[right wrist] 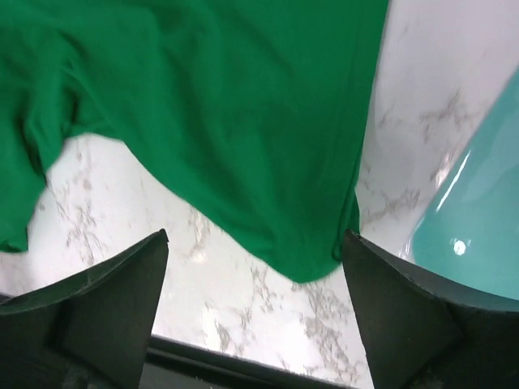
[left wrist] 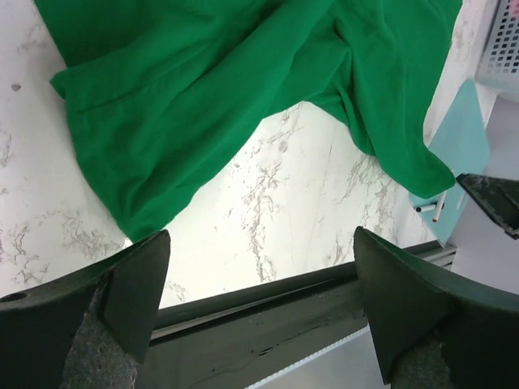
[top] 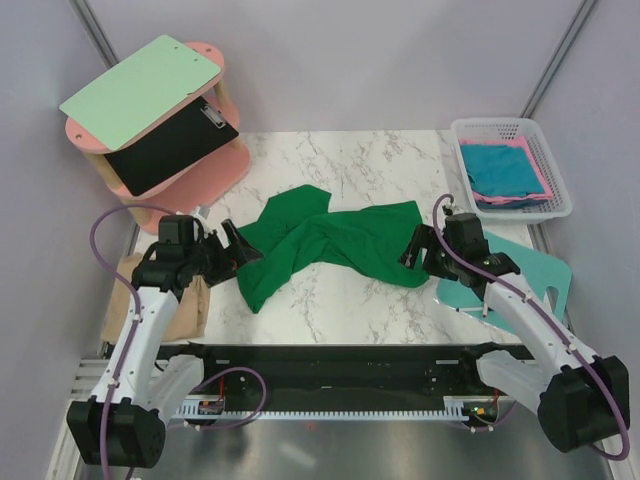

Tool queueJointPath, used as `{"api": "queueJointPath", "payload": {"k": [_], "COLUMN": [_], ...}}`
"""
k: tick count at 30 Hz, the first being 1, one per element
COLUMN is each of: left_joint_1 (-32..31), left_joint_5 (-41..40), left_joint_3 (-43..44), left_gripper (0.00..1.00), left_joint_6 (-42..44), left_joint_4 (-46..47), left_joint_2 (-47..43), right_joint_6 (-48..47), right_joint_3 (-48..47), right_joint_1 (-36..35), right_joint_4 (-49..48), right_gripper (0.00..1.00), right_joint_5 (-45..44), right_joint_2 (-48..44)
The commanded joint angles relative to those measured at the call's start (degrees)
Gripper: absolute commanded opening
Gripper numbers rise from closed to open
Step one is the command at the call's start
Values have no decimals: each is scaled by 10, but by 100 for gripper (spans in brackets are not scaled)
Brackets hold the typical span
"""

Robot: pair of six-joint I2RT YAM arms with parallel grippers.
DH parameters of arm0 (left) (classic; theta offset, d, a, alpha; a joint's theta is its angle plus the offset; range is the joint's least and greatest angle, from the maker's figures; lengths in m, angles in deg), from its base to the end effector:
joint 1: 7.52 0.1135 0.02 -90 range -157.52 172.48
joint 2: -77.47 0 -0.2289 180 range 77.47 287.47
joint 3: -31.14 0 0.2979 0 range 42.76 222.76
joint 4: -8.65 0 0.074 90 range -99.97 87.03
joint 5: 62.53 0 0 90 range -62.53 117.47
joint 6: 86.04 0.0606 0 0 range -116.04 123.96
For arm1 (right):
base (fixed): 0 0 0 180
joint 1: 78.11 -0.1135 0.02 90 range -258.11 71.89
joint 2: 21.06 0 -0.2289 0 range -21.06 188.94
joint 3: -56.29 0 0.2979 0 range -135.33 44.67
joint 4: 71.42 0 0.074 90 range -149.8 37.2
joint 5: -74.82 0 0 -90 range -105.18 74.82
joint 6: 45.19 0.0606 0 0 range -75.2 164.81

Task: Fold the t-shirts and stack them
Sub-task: Flatten out the tshirt

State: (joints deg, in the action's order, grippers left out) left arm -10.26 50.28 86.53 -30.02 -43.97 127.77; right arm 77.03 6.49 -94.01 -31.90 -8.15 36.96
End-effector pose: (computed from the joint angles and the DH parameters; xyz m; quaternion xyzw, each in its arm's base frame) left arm 0.2568 -0.0358 0.2203 -0.1770 0.8992 -0.2868 0.2789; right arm 0.2709 0.0849 0.1658 0.1103 0.9247 0.1989 0.3052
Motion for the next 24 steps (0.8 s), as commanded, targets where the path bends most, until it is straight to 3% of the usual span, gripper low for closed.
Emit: {"api": "queueJointPath", "payload": {"k": [1, 11, 17, 24], "left_joint_1": [1, -12, -46, -62], "left_joint_5": [-14, -33, -65, -76], "left_joint_3": [62, 214, 319, 359], "left_gripper": [100, 100, 99, 98], "left_joint_6": [26, 81, 98, 101], "left_joint_4": [13, 94, 99, 103], "left_joint_2": [40, 244, 402, 476], "right_joint_6": [-47, -83, -66, -58], "right_joint_3": [-81, -275, -305, -319], "right_joint_1": [0, 9, 39, 56], "right_joint_4": [-58, -119, -135, -182], "right_gripper": [94, 95, 94, 93], "right_joint_5": [-85, -155, -182, -192], "right_joint_2": [64, 395, 459, 495]}}
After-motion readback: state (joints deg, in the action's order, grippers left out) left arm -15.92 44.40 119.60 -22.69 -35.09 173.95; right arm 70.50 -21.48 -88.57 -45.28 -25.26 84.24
